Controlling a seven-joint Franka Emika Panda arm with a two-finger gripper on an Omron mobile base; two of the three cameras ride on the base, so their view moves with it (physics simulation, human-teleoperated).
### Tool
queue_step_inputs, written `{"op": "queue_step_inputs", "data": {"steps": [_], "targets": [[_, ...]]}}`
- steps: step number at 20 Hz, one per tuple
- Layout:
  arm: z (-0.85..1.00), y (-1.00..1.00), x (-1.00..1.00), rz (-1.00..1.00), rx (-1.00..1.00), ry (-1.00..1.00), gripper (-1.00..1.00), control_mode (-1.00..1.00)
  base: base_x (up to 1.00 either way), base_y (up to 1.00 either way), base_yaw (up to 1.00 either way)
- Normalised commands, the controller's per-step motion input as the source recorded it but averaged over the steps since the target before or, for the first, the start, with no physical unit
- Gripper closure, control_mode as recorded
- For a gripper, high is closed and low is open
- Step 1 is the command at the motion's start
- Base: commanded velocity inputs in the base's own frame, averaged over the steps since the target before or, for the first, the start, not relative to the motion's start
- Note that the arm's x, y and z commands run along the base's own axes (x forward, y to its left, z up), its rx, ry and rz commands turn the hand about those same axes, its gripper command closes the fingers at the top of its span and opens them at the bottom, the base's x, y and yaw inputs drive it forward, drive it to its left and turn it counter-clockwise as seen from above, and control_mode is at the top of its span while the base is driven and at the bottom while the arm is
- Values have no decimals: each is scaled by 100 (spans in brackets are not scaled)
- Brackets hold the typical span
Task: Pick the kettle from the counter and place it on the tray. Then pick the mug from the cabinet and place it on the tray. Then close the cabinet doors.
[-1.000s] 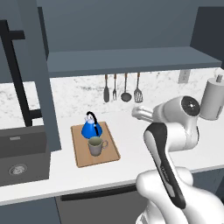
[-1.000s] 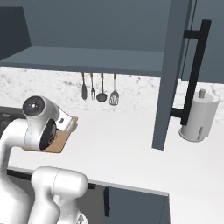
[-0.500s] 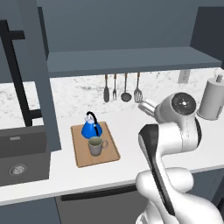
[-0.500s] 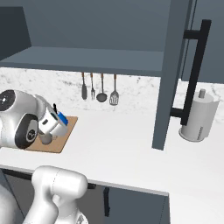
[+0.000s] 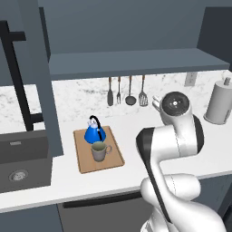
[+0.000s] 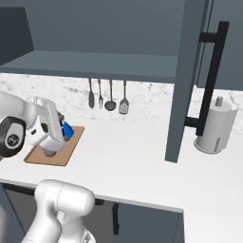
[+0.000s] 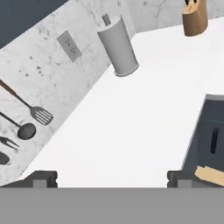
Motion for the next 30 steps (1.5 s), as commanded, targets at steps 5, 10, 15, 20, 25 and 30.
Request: {"op": "queue_step_inputs", "data": {"steps": [5,10,15,20,25,30], "targets": [[17,-23,-18,-32,0,0,-100,-100,0,0,0],[16,-18,-20,-32,0,0,-100,-100,0,0,0],[16,-17,-21,-34,0,0,-100,-100,0,0,0],[14,-23,-20,-38,0,0,-100,-100,0,0,0],[9,-26,-22,-33,0,0,-100,-100,0,0,0],[1,-29,-16,-21,0,-5,-100,-100,0,0,0]]}}
